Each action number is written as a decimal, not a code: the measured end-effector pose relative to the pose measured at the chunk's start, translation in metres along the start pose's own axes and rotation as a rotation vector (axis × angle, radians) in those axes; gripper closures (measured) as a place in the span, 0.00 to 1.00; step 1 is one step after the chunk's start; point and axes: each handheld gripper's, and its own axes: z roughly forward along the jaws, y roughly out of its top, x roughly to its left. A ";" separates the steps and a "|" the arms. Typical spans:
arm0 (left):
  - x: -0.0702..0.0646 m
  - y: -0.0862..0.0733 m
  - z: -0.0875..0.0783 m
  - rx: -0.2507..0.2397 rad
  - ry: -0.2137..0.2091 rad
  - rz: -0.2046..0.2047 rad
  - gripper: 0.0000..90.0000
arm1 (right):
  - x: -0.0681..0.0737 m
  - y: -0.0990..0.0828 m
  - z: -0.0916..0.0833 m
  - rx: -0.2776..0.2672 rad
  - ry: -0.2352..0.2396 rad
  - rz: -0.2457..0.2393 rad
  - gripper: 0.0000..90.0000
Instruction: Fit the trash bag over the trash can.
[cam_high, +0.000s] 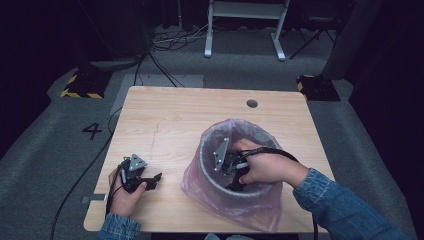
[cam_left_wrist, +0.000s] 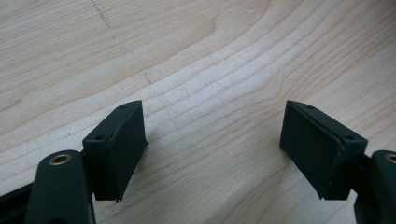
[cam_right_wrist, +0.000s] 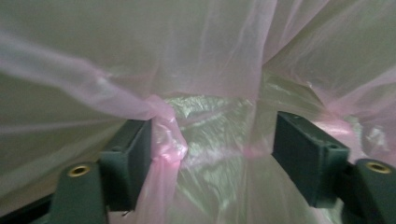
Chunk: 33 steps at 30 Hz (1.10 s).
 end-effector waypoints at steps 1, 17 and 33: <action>0.000 0.000 0.000 0.000 -0.002 -0.002 0.25 | -0.001 0.000 0.004 -0.006 -0.001 0.016 0.28; 0.000 0.002 0.002 0.001 -0.003 0.000 0.24 | -0.004 -0.003 -0.001 -0.133 -0.035 0.101 0.28; 0.000 0.002 0.003 -0.002 -0.002 0.001 0.24 | -0.002 -0.019 -0.090 -0.327 -0.215 0.246 0.29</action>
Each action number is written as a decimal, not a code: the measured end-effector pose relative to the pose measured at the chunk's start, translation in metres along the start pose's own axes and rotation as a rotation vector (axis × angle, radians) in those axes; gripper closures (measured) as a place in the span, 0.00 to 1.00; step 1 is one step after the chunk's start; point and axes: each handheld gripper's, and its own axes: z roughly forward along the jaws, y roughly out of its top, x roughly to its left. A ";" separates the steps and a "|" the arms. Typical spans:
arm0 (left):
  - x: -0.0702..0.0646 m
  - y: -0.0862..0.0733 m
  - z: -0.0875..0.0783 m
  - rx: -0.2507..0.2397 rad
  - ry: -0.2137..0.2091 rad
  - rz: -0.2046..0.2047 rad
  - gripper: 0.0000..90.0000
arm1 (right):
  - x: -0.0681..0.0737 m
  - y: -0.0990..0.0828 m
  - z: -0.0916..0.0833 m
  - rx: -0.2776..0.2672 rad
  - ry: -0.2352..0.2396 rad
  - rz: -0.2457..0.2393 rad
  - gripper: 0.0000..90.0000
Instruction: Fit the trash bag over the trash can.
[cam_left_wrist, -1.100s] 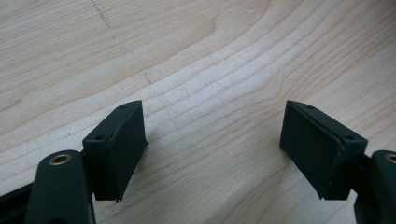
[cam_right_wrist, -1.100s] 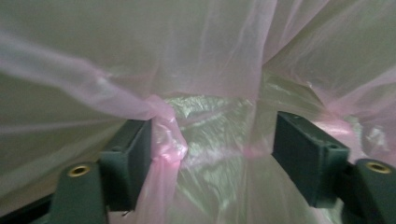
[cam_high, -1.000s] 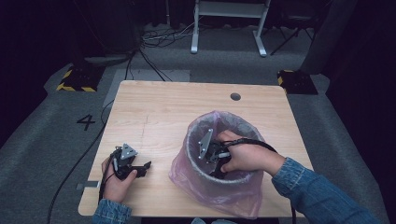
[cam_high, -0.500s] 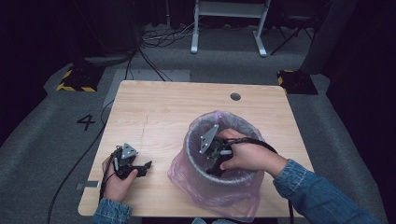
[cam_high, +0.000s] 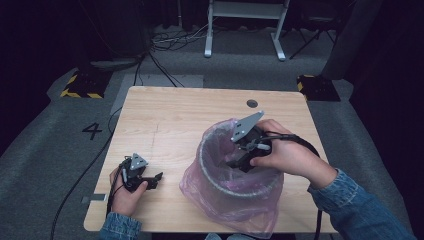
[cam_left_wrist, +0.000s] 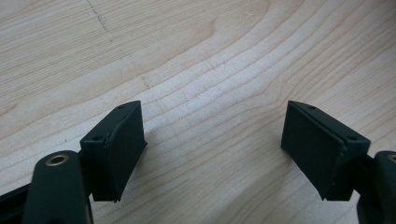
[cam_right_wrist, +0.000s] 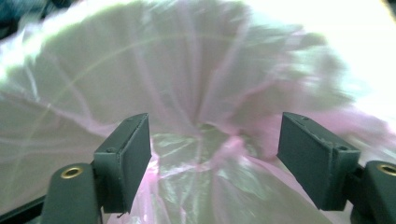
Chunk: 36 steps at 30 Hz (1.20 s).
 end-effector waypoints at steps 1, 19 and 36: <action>0.000 0.000 0.000 0.000 0.000 0.000 0.24 | -0.002 -0.002 -0.005 -0.019 -0.018 0.024 0.29; 0.014 0.000 -0.001 0.005 -0.083 0.090 0.25 | -0.034 -0.054 -0.081 -0.180 -0.232 0.289 0.29; 0.017 0.000 -0.001 0.004 -0.077 0.084 0.25 | -0.051 -0.123 -0.119 -0.221 -0.353 0.469 0.29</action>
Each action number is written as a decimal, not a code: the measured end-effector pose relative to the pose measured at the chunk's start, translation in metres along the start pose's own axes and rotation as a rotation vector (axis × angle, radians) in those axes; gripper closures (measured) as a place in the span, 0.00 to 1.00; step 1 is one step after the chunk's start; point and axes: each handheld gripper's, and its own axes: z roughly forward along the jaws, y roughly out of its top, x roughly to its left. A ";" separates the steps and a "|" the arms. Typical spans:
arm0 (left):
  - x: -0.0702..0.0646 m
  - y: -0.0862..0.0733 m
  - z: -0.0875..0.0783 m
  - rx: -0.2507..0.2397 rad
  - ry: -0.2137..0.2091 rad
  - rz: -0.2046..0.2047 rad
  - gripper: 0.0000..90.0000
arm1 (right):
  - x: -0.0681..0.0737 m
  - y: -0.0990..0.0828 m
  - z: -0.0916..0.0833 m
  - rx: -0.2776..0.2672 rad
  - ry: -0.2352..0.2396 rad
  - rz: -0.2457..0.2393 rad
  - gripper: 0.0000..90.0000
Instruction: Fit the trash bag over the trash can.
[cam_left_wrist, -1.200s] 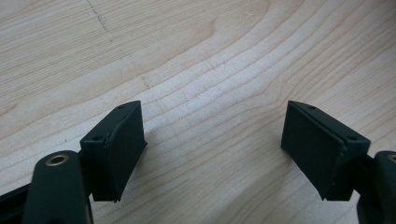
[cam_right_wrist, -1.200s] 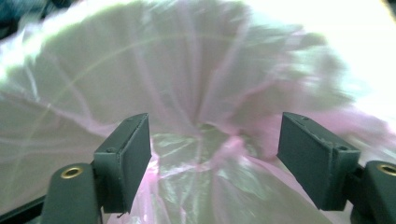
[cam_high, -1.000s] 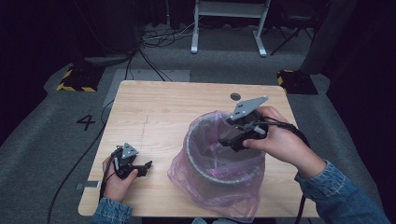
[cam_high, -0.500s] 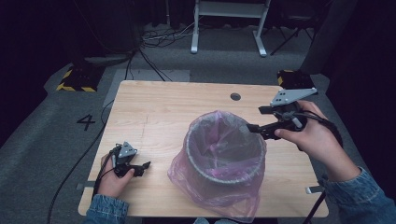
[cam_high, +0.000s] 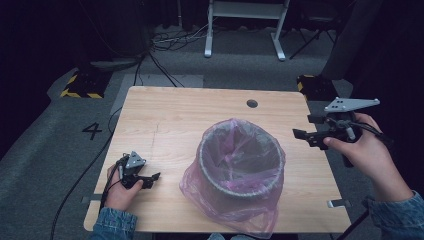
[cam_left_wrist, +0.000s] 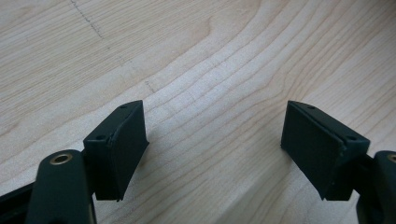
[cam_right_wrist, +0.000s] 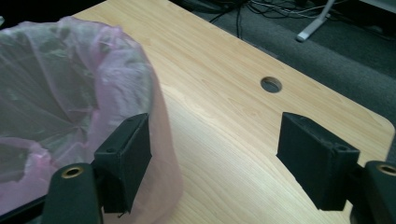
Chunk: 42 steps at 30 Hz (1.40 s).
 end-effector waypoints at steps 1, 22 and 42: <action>0.000 0.000 0.000 0.000 0.003 -0.003 0.25 | -0.003 -0.003 -0.001 -0.001 -0.006 0.009 0.29; -0.002 0.002 0.002 -0.002 0.024 -0.026 0.24 | -0.017 -0.091 0.012 -0.076 -0.005 0.129 0.27; -0.003 0.003 0.003 0.001 0.028 -0.028 0.23 | -0.026 -0.184 0.061 -0.064 -0.084 0.203 0.25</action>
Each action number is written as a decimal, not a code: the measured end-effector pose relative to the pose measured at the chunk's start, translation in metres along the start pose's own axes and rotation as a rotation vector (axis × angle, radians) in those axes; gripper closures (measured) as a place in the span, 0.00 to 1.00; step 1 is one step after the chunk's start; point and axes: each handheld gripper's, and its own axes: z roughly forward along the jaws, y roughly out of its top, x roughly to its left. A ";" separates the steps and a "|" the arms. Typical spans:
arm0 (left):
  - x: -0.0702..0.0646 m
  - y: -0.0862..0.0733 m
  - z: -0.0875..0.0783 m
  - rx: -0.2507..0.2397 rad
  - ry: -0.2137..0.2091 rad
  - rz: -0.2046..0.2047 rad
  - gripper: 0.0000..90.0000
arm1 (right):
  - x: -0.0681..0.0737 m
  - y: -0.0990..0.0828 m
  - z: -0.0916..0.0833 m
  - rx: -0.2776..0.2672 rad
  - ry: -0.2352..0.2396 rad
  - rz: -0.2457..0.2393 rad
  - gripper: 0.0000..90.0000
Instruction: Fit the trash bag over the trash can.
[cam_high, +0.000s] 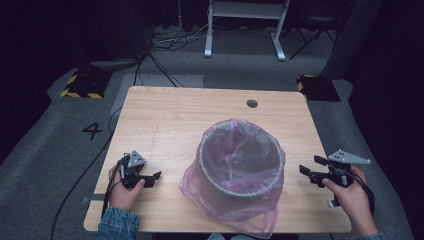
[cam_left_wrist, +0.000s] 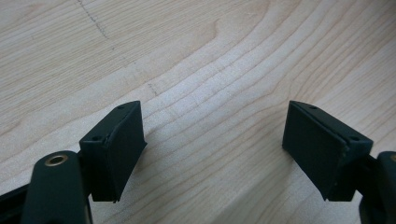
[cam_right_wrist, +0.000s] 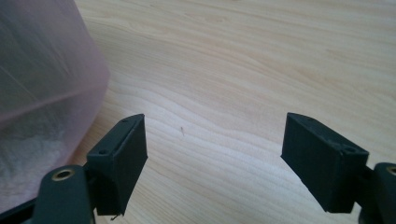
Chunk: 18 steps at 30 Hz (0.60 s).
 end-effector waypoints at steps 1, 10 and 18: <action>0.000 0.000 0.000 0.000 0.000 0.000 0.23 | -0.001 -0.004 0.002 -0.007 -0.007 -0.002 0.25; 0.000 0.000 0.000 0.000 0.000 0.000 0.23 | -0.004 -0.035 0.025 -0.065 -0.061 0.021 0.26; 0.000 0.000 0.000 0.000 -0.001 -0.001 0.23 | -0.012 -0.035 0.041 0.042 -0.093 0.089 0.22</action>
